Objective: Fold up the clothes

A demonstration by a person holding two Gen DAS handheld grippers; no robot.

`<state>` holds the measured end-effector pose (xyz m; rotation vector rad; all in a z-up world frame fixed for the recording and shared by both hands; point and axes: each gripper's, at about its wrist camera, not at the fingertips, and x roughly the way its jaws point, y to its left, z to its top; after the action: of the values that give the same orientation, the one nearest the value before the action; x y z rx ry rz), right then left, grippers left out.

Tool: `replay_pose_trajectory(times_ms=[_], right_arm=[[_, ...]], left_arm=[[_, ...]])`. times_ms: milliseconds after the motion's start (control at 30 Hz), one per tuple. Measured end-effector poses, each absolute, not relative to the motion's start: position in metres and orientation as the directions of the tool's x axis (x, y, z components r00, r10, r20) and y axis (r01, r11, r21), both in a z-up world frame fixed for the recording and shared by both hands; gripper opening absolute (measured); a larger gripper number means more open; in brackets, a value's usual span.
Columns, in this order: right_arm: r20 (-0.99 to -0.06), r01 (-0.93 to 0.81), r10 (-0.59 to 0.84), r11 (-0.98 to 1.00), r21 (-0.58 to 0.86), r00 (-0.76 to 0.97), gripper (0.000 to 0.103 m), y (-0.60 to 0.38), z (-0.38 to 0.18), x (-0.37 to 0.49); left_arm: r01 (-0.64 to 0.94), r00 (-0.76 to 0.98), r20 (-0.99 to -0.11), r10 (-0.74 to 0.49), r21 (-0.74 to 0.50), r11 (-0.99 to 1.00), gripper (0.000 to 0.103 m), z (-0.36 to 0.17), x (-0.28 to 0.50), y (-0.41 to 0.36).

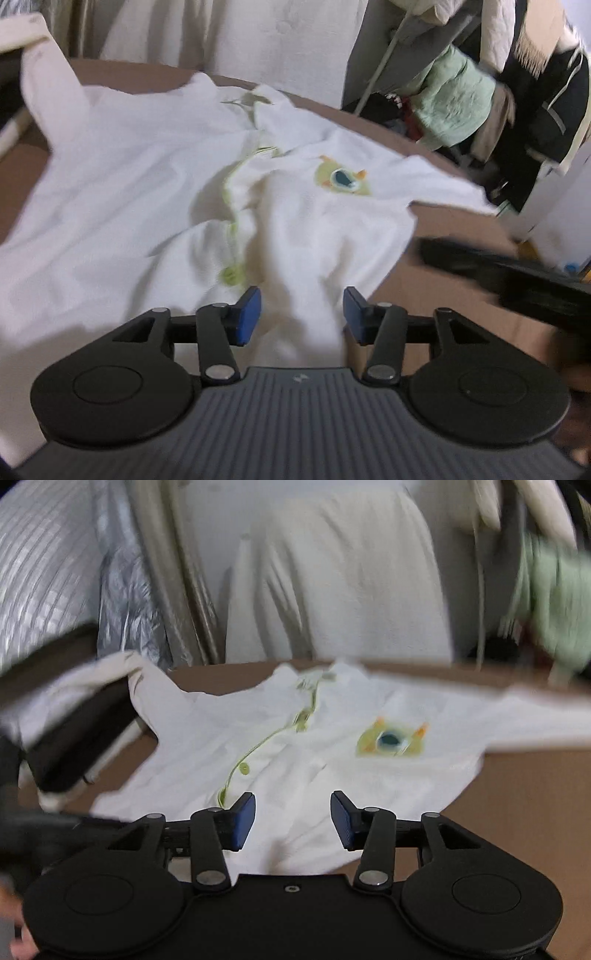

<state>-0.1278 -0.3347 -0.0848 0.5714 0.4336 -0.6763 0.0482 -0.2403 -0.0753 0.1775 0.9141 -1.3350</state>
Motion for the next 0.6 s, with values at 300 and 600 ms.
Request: replay_pose_trajectory(times_ms=[300, 600], right_arm=[[-0.619, 0.636, -0.233, 0.511, 0.578, 0.75, 0.063, -0.426, -0.158, -0.091], [-0.524, 0.522, -0.206, 0.628, 0.577, 0.827, 0.004, -0.421, -0.146, -0.073]], left_arm=[[0.933, 0.024, -0.709, -0.705, -0.237, 0.27, 0.05, -0.095, 0.037, -0.263], [0.953, -0.01, -0.581, -0.814, -0.251, 0.168, 0.05, -0.085, 0.033, -0.259]])
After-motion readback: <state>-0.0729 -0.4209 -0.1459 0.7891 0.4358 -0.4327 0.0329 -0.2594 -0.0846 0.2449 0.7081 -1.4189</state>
